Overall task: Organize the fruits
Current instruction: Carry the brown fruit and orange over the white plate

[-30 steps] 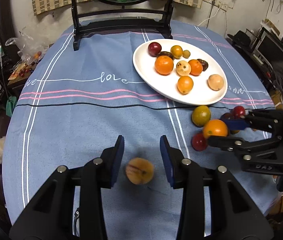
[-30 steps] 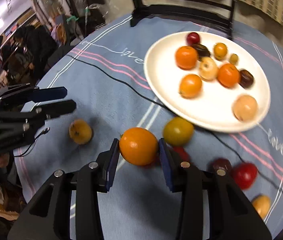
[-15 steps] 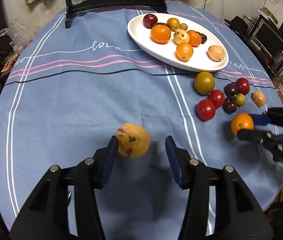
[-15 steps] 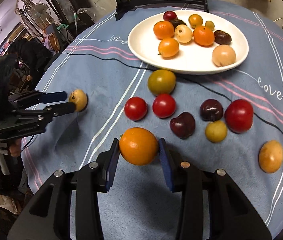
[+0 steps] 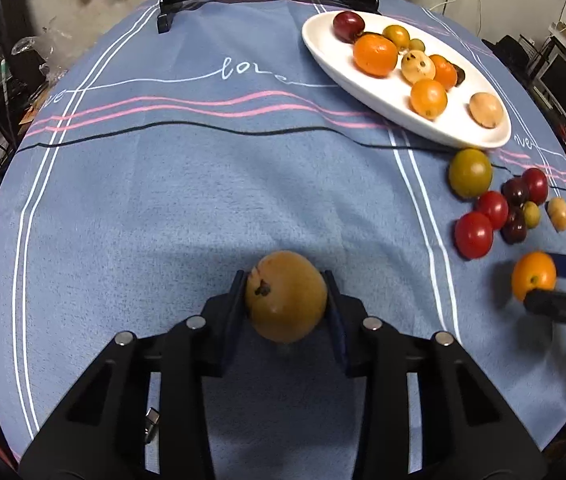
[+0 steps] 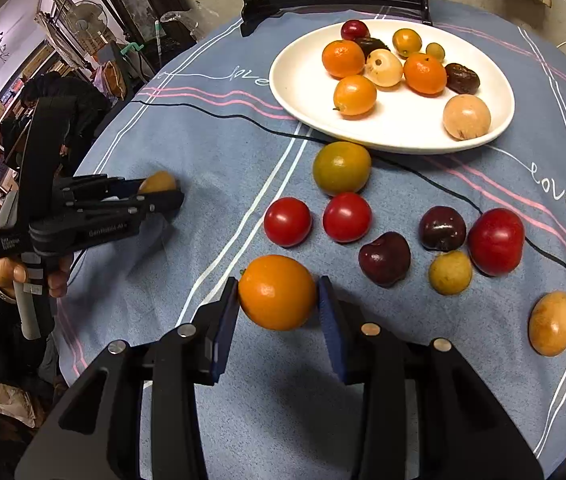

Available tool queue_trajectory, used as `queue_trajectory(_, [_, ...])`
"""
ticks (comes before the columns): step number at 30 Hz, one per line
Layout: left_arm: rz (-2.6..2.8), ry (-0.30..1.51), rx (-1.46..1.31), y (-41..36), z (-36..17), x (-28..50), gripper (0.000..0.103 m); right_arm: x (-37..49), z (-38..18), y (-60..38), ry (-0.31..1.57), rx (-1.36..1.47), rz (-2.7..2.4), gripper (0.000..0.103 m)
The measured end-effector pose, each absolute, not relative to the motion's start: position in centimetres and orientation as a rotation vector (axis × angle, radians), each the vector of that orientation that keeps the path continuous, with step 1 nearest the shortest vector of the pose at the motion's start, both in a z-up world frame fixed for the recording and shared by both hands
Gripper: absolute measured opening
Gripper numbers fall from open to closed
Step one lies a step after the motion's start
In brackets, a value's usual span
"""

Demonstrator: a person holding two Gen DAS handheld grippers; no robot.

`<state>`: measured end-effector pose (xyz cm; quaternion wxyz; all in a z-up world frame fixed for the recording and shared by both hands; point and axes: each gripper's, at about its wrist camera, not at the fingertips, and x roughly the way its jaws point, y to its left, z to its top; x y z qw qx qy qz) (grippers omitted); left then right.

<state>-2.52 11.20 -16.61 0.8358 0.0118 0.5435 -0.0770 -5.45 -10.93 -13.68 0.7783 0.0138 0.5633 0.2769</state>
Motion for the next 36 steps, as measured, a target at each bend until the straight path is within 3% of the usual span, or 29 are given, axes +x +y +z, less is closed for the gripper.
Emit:
queue_trajectory(15, [-0.254,1.122,0.113,3.5,-11.4,-4.2,0.037,-6.6,-11.3,-13.6,1.156,0.084,0.554,0.040])
queue_trajectory(28, [-0.256,0.992,0.105,-1.8,-3.5,0.7,0.037,-3.4,-3.9,-18.2,0.946,0.176,0.469,0.040])
queue_trajectory(36, [-0.233,0.984,0.111,-2.5,-2.8,2.9,0.037,-0.7,-2.7,-18.4,0.906,0.167,0.479,0.040])
